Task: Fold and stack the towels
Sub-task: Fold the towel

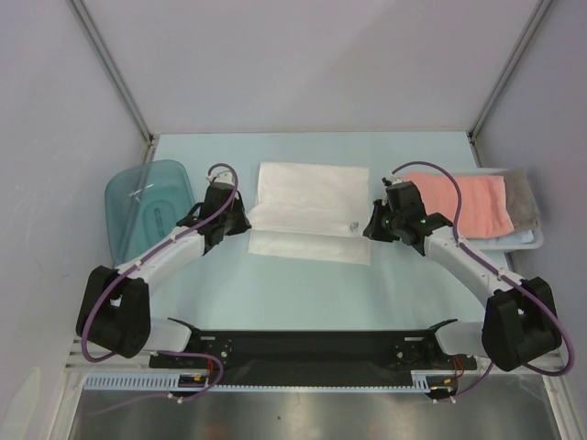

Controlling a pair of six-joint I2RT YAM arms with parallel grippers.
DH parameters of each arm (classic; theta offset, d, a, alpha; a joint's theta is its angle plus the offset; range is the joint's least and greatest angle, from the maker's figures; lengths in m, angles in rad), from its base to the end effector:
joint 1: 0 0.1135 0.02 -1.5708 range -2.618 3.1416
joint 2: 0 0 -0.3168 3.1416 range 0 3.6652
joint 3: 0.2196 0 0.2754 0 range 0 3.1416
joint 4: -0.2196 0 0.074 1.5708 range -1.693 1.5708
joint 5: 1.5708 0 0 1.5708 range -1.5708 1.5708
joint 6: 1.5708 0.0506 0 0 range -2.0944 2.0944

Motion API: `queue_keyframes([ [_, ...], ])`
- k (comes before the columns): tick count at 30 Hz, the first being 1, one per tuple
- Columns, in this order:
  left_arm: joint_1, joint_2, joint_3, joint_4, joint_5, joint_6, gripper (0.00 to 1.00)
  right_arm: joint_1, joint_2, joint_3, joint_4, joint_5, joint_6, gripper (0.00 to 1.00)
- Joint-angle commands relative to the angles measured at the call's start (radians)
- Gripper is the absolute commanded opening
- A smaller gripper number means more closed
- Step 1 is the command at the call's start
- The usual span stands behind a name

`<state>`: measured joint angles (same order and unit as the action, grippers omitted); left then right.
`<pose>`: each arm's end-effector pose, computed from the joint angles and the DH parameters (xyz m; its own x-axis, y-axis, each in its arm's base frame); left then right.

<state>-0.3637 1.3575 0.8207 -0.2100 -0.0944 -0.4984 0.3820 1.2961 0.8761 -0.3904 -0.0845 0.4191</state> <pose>0.2876 -0.1044 0.2527 -0.6960 -0.2443 -0.6752 -0.0492 0.9544 -0.2946 0.2672 0.1120 0.2735 -0.7873 0.1207 -0.6047 -0.1150 0.9347 0.3363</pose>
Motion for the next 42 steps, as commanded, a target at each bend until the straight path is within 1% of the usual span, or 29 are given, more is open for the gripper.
queue_keyframes([
  [1, -0.006, -0.04, -0.023, 0.03, -0.013, -0.014, 0.0, 0.006, -0.038, -0.023, 0.018, 0.023, 0.01, 0.0],
  [8, -0.004, -0.038, -0.058, 0.05, -0.011, -0.02, 0.0, 0.014, -0.034, -0.063, 0.042, 0.023, 0.014, 0.0],
  [21, -0.007, 0.025, -0.117, 0.116, 0.009, -0.031, 0.0, 0.035, -0.003, -0.153, 0.108, 0.011, 0.029, 0.0],
  [32, -0.011, 0.046, -0.123, 0.126, 0.01, -0.029, 0.0, 0.052, 0.026, -0.167, 0.136, 0.011, 0.035, 0.0],
  [42, -0.018, 0.045, -0.15, 0.136, 0.01, -0.031, 0.0, 0.066, 0.026, -0.186, 0.125, 0.026, 0.037, 0.0],
])
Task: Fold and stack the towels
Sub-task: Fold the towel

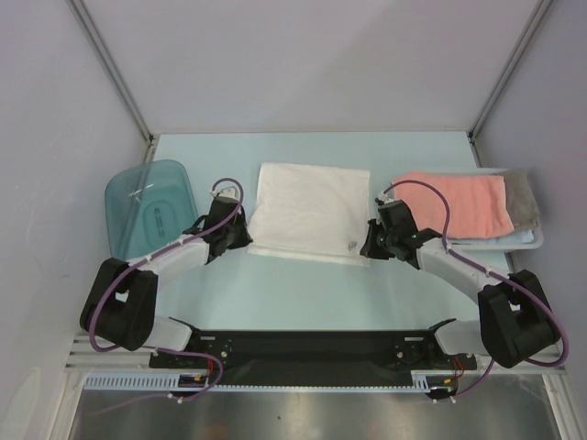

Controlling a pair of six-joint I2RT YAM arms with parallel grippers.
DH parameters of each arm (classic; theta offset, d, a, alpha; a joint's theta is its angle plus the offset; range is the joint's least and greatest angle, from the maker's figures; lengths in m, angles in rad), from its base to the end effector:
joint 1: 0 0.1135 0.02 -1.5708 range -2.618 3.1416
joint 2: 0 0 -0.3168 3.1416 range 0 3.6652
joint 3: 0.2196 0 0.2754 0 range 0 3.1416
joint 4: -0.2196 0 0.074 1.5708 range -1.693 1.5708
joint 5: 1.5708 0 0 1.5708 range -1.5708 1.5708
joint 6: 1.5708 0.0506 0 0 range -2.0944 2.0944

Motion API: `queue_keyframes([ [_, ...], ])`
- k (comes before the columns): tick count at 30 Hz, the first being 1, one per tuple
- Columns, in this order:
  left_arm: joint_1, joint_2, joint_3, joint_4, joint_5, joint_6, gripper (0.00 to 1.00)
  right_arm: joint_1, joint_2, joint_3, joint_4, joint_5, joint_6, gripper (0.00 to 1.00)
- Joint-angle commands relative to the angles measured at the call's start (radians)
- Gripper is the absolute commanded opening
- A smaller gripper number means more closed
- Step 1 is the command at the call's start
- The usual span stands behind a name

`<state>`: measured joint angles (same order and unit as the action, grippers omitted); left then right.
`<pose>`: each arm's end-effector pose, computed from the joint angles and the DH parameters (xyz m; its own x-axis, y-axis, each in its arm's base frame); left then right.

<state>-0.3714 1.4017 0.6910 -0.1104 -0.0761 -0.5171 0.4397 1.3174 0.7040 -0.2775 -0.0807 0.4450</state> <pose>0.2757 -0.1032 0.2048 -0.7479 -0.2377 -0.6198 -0.0645 0.9553 -0.2885 0.2454 0.1200 0.2177 -0.8375 0.0802 -0.5405 -0.1214 0.9371 0.3272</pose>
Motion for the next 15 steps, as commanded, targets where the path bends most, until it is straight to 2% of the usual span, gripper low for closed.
queue_keyframes([
  [1, -0.012, 0.0, -0.025, 0.037, -0.008, -0.014, 0.0, 0.013, 0.005, -0.017, 0.015, 0.024, 0.014, 0.0],
  [15, -0.021, 0.02, -0.074, 0.066, 0.009, -0.02, 0.02, 0.039, 0.008, -0.087, 0.043, 0.024, 0.024, 0.0],
])
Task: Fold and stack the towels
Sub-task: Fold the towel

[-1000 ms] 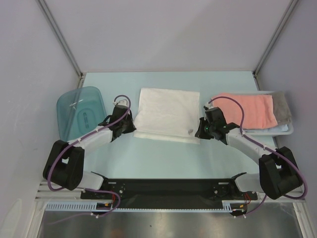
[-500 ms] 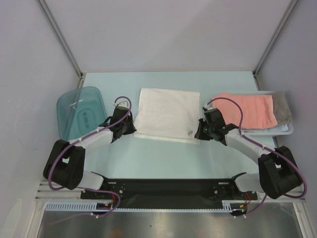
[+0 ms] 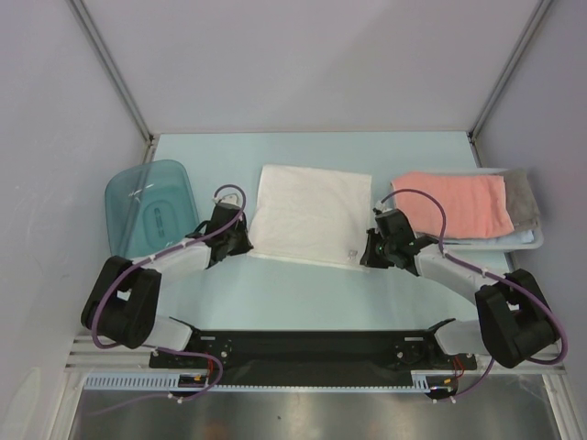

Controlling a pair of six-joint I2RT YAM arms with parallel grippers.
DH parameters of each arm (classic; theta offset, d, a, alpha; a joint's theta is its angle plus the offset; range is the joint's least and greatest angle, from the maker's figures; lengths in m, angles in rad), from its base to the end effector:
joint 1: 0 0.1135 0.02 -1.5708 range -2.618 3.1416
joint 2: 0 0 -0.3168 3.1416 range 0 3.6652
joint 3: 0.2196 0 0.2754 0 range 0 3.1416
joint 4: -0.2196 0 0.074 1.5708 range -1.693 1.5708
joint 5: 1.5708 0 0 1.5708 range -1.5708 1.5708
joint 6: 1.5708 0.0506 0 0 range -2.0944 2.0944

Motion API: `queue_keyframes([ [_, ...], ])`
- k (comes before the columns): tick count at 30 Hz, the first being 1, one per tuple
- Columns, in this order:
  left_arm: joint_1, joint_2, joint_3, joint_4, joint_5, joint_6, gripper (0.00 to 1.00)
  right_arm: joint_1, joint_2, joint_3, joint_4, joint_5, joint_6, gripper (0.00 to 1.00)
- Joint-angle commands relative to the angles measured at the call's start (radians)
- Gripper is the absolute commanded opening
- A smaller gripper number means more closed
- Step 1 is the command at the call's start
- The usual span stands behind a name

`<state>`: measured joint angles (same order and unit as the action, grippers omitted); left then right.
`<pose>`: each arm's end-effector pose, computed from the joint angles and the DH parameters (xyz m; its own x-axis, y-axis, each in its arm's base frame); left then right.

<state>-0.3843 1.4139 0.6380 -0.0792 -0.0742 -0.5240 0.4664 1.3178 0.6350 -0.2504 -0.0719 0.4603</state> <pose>0.2666 -0.1038 0.1871 -0.7702 -0.2267 -0.5961 -0.0654 0.9578 -0.2799 0.2316 0.1207 0.1971 -0.8592 0.0635 -0.5077 -0.1172 0.9414 0.3161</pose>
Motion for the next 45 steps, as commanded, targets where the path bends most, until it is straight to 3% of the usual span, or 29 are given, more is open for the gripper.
queue_keyframes([
  [1, -0.011, 0.005, -0.027, 0.036, 0.011, -0.017, 0.01, 0.014, 0.008, -0.021, 0.019, 0.017, 0.009, 0.0],
  [6, -0.016, -0.007, -0.069, 0.05, 0.014, -0.028, 0.03, 0.024, -0.005, -0.052, 0.016, 0.018, 0.017, 0.01],
  [10, -0.016, -0.016, -0.092, 0.056, 0.025, -0.041, 0.14, 0.029, -0.025, -0.067, 0.0, 0.038, 0.023, 0.14],
  [12, -0.016, -0.023, -0.104, 0.058, 0.03, -0.045, 0.2, 0.029, -0.037, -0.069, -0.009, 0.037, 0.023, 0.26],
  [17, -0.016, -0.084, -0.126, 0.032, 0.036, -0.064, 0.25, 0.029, -0.094, -0.058, -0.061, 0.058, 0.021, 0.45],
  [22, -0.016, -0.237, -0.057, -0.069, -0.009, -0.041, 0.34, 0.008, -0.115, 0.027, -0.073, 0.122, 0.028, 0.56],
  [26, -0.016, -0.259, 0.074, -0.154, -0.056, -0.013, 0.43, -0.005, 0.007, 0.198, -0.066, 0.187, 0.009, 0.6],
  [32, -0.014, -0.063, 0.325, -0.09, -0.075, 0.038, 0.5, -0.04, 0.299, 0.512, -0.035, 0.244, -0.02, 0.61],
  [39, -0.013, 0.296, 0.541, 0.018, 0.056, 0.09, 0.44, -0.089, 0.57, 0.756, -0.062, 0.242, -0.005, 0.59],
  [45, -0.013, 0.419, 0.552, -0.039, 0.007, 0.009, 0.43, -0.126, 0.738, 0.882, -0.116, 0.254, -0.04, 0.59],
])
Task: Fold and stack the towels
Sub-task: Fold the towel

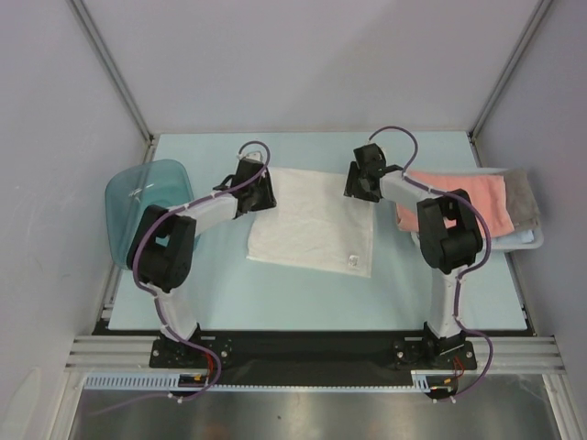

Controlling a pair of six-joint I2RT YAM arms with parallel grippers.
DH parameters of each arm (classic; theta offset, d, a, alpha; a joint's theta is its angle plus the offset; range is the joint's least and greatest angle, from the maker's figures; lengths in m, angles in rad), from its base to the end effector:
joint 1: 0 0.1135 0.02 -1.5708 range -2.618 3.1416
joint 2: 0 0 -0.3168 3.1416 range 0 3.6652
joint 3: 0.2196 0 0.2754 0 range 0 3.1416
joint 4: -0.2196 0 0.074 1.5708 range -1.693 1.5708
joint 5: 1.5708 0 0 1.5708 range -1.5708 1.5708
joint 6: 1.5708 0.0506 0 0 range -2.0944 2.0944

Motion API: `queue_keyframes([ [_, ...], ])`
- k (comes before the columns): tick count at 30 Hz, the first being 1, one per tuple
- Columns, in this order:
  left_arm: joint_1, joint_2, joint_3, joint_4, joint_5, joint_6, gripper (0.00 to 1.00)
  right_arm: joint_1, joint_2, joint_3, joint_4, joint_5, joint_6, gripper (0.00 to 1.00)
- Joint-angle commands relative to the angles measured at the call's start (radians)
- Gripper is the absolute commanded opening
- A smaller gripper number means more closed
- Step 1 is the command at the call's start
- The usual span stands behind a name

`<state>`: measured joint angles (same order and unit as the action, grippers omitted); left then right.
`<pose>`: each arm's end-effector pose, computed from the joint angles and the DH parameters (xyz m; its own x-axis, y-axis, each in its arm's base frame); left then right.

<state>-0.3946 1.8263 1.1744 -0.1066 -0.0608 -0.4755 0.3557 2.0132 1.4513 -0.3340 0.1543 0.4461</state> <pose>0.4078 -0.1665 0.2190 -0.7216 -0.1945 -0.6645 0.0143 0.9553 -0.2951 0.4644 0.1642 0.2105 -0.7699 0.1688 -0.6154 0.0866 0.9831 0.1613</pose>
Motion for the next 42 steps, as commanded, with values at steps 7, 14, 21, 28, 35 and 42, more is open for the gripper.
queue_keyframes([
  [7, -0.003, 0.031, -0.111, -0.07, -0.102, -0.189, 0.38, -0.024, 0.153, 0.153, -0.063, 0.013, -0.066, 0.59],
  [14, -0.003, -0.088, -0.317, -0.01, -0.103, -0.31, 0.37, 0.015, 0.179, 0.161, -0.039, -0.044, -0.147, 0.59],
  [21, -0.004, -0.237, -0.407, -0.034, -0.14, -0.354, 0.37, 0.037, 0.139, 0.112, 0.004, -0.118, -0.215, 0.58],
  [28, 0.002, -0.233, -0.181, -0.099, -0.143, -0.164, 0.45, -0.004, 0.094, 0.193, -0.046, -0.058, -0.19, 0.59],
  [35, 0.054, -0.024, 0.15, -0.169, -0.076, 0.0, 0.42, -0.027, 0.104, 0.274, -0.045, -0.068, -0.164, 0.54],
  [42, 0.063, 0.192, 0.369, -0.223, 0.029, 0.075, 0.35, -0.026, 0.162, 0.343, -0.062, -0.105, -0.158, 0.33],
])
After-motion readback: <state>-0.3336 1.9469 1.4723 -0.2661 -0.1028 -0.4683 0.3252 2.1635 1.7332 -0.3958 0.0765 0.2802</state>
